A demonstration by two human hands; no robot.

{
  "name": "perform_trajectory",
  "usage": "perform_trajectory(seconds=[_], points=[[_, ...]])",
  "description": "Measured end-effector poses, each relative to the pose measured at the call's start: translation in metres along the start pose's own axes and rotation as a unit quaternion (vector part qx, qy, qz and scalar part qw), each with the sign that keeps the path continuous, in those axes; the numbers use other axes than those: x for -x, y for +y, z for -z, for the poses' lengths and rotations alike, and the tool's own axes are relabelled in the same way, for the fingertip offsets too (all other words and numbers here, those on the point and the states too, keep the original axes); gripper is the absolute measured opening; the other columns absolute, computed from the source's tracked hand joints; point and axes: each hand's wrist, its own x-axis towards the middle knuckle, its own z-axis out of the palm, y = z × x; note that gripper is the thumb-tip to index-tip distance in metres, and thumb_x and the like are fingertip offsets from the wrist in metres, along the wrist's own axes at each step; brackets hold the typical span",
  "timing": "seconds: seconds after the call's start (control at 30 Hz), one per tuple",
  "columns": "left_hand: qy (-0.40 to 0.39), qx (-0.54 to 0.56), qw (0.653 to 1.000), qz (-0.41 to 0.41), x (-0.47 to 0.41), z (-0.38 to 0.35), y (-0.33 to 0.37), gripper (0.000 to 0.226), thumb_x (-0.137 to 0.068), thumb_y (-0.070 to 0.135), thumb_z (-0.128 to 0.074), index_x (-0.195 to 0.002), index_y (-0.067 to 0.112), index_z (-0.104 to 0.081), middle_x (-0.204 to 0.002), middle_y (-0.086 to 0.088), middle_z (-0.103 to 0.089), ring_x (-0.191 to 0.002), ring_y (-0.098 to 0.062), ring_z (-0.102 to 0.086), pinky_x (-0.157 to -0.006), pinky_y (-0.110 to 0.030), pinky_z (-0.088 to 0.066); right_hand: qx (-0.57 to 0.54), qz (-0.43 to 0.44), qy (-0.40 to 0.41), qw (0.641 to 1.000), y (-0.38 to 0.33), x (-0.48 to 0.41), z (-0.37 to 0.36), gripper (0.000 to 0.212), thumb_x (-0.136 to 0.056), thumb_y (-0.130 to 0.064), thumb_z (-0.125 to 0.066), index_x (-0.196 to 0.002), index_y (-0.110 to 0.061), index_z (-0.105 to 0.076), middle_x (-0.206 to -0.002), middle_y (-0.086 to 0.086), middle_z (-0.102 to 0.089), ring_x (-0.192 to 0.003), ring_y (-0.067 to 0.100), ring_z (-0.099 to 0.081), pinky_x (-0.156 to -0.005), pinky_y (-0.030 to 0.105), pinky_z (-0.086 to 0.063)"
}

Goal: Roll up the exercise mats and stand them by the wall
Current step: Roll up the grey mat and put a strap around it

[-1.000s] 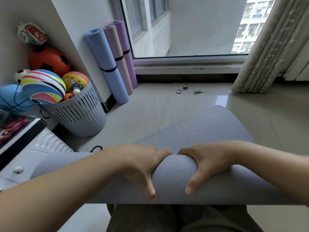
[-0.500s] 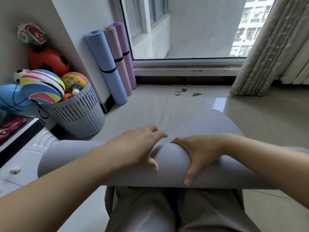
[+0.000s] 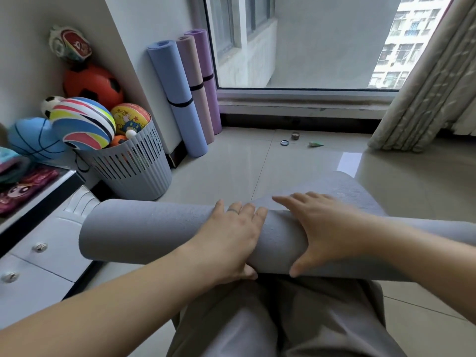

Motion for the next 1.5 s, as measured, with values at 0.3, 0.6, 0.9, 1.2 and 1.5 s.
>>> perform_trajectory(seconds=[0.3, 0.6, 0.9, 1.2, 1.5], points=[[-0.002, 0.087, 0.996, 0.002, -0.011, 0.013, -0.018, 0.093, -0.065, 0.064, -0.063, -0.141, 0.027, -0.026, -0.127, 0.004, -0.046, -0.111, -0.02, -0.05, -0.094, -0.035, -0.042, 0.063, 0.019, 0.062, 0.996, -0.009, 0.0, 0.013, 0.096, -0.052, -0.074, -0.071, -0.128, -0.025, -0.039, -0.113, -0.006, -0.059, -0.098, 0.017, -0.059, -0.081, 0.034, -0.05], [-0.089, 0.179, 0.979, -0.046, -0.015, 0.013, -0.009, 0.092, -0.064, 0.061, -0.07, -0.141, 0.035, -0.028, -0.131, 0.011, -0.047, -0.118, -0.015, -0.046, -0.095, -0.026, -0.036, -0.036, 0.01, -0.046, 0.998, -0.001, 0.011, -0.006, 0.096, -0.052, -0.073, -0.075, -0.13, -0.03, -0.039, -0.115, -0.01, -0.059, -0.1, 0.012, -0.057, -0.088, 0.033, -0.049], [-0.001, 0.018, 1.0, -0.004, -0.014, -0.003, 0.014, 0.114, -0.071, 0.058, -0.067, -0.149, 0.024, 0.009, -0.149, -0.004, -0.013, -0.136, -0.026, -0.023, -0.116, -0.053, -0.01, -0.185, -0.038, -0.16, 0.969, 0.027, -0.02, 0.009, 0.088, -0.056, -0.06, -0.083, -0.13, -0.038, -0.041, -0.121, -0.017, -0.056, -0.112, 0.009, -0.055, -0.099, 0.033, -0.046], [-0.007, 0.066, 0.998, -0.025, -0.035, -0.003, -0.008, 0.109, -0.063, 0.064, -0.068, -0.148, 0.026, -0.012, -0.137, -0.001, -0.037, -0.124, -0.025, -0.04, -0.11, -0.051, -0.023, 0.024, -0.026, 0.088, 0.995, -0.006, 0.007, -0.028, 0.129, -0.052, -0.079, -0.067, -0.148, -0.024, -0.003, -0.138, -0.004, -0.04, -0.125, 0.021, -0.042, -0.102, 0.039, -0.038], [0.039, -0.032, 0.999, -0.022, -0.038, 0.033, -0.002, 0.102, -0.072, 0.064, -0.063, -0.149, 0.027, -0.009, -0.141, -0.008, -0.033, -0.13, -0.03, -0.035, -0.112, -0.066, 0.001, -0.141, -0.021, 0.098, 0.985, 0.035, 0.004, -0.007, 0.105, -0.048, -0.067, -0.079, -0.138, -0.038, -0.034, -0.13, -0.018, -0.052, -0.117, 0.006, -0.05, -0.096, 0.026, -0.041]])
